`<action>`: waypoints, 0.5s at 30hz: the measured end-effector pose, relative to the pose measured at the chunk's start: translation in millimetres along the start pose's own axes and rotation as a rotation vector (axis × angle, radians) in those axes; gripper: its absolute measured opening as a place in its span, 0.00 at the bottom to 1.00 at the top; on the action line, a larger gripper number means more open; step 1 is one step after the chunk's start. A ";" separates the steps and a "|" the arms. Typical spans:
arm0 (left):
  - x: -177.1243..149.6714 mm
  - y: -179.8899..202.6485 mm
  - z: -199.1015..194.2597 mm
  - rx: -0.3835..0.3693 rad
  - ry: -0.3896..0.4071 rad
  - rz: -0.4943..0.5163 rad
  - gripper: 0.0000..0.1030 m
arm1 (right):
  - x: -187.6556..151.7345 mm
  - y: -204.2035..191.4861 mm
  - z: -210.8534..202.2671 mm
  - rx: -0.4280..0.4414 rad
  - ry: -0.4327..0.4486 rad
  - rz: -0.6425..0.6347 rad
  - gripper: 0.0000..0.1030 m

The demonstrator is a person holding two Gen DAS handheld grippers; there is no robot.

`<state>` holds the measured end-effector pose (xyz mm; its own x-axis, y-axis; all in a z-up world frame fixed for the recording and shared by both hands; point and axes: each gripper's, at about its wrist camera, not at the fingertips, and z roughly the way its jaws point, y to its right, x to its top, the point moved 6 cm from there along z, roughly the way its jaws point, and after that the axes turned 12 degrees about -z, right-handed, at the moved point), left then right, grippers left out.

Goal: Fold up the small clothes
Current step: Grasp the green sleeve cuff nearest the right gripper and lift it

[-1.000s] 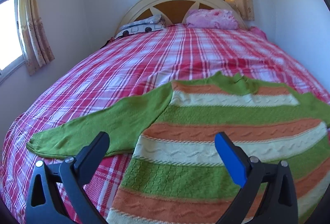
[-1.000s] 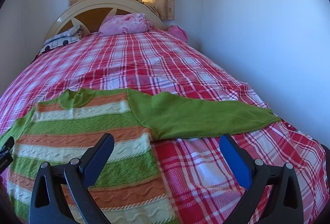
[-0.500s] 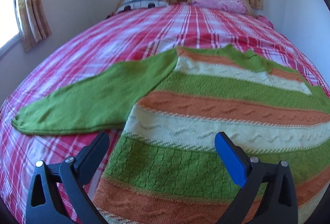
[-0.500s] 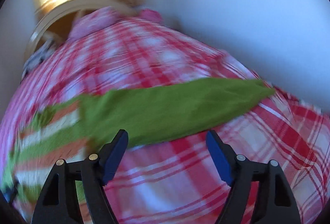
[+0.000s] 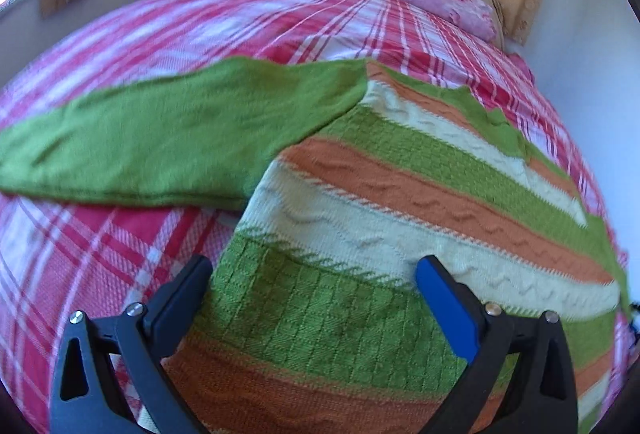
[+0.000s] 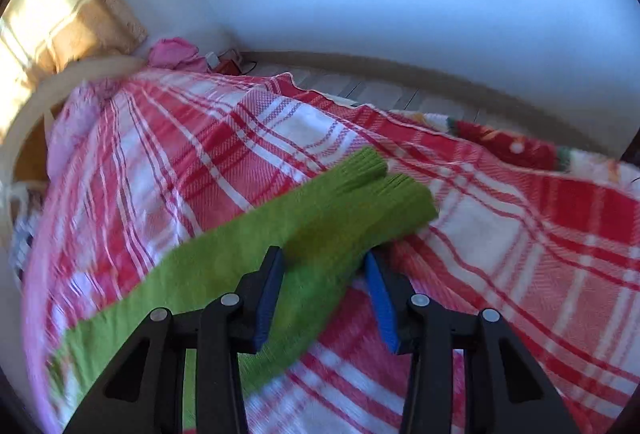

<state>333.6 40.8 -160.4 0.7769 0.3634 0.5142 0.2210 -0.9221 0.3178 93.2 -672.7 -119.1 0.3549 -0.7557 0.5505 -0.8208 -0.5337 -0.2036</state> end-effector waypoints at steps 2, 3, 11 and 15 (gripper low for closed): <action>0.5 -1.9 0.2 0.001 0.001 -0.024 1.00 | 4.5 8.6 3.9 0.026 0.017 0.048 0.39; 0.0 -1.2 0.1 0.004 0.003 -0.021 1.00 | 5.6 11.1 5.7 0.029 0.026 0.052 0.28; 1.6 -2.5 1.4 0.006 0.004 -0.019 1.00 | 7.6 18.8 0.5 0.114 0.067 0.058 0.08; 1.6 -2.2 1.4 0.009 0.006 -0.020 1.00 | 14.0 1.8 -20.8 0.024 0.117 -0.029 0.08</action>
<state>335.2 43.3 -161.4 0.7684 0.3829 0.5128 0.2420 -0.9157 0.3209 87.4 -676.4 -94.9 0.3225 -0.6910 0.6469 -0.7995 -0.5647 -0.2047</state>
